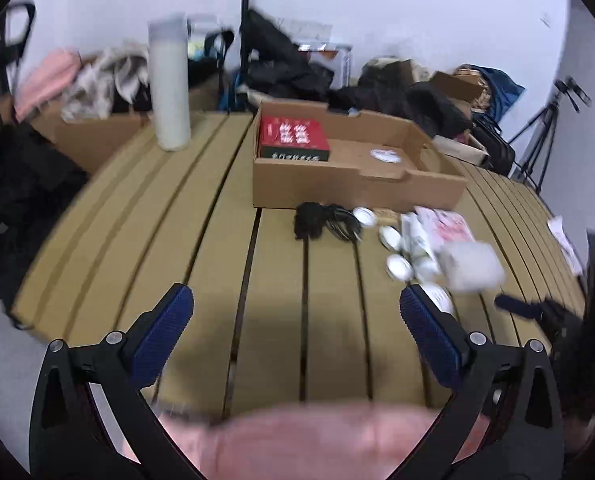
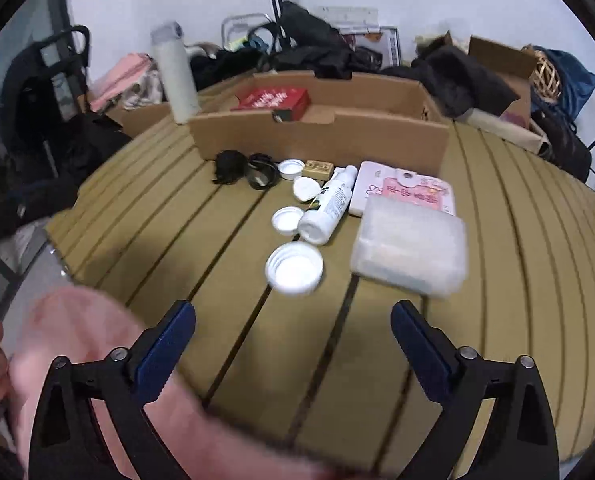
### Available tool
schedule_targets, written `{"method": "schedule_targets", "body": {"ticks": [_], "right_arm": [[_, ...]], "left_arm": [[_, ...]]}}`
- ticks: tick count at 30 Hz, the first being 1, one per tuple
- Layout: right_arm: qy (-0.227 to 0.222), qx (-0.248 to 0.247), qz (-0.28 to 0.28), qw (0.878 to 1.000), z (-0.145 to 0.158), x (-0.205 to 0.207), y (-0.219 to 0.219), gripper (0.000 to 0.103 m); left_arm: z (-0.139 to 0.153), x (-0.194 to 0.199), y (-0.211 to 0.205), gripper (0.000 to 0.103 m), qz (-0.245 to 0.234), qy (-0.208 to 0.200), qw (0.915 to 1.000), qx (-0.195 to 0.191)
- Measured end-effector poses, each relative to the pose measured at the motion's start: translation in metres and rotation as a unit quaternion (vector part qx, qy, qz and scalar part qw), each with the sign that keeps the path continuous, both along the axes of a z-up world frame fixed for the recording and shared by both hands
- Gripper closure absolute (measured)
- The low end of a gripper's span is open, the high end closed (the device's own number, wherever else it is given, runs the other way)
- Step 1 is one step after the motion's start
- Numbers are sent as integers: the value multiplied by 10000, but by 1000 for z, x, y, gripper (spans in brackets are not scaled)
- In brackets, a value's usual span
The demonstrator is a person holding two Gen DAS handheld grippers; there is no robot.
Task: Organize objects
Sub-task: 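Move both tools back toward the small items on the table, then grasp the black cable bundle with the left tool while the right tool grasps a white lid, then carry the cable and the lid into the cardboard box and open both tools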
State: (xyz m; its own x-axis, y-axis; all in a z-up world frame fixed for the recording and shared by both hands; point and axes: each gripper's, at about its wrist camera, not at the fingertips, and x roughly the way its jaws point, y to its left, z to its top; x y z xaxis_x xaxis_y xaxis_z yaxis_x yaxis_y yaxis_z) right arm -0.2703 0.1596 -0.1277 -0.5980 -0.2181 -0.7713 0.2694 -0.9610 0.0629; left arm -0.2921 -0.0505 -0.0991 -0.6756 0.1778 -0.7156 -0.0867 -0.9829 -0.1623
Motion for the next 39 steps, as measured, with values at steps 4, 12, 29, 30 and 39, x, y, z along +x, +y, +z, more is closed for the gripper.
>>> {"method": "schedule_targets", "body": {"ticks": [4, 12, 29, 30, 39], "right_arm": [[-84, 143, -4, 9999, -14, -30, -11, 12], [-139, 286, -53, 9995, -35, -41, -17, 26], [331, -218, -120, 9991, 31, 24, 17, 59], [406, -236, -111, 9988, 40, 35, 19, 59], [760, -208, -54, 9969, 73, 79, 18, 59]], "left_arm": [[-30, -71, 2, 20, -200, -516, 9985, 44], [-74, -136, 26, 47, -561, -756, 9953, -234], [27, 59, -25, 77, 218, 39, 9959, 874], [30, 76, -23, 77, 248, 49, 9960, 863], [59, 105, -2, 77, -15, 299, 9970, 711]]}}
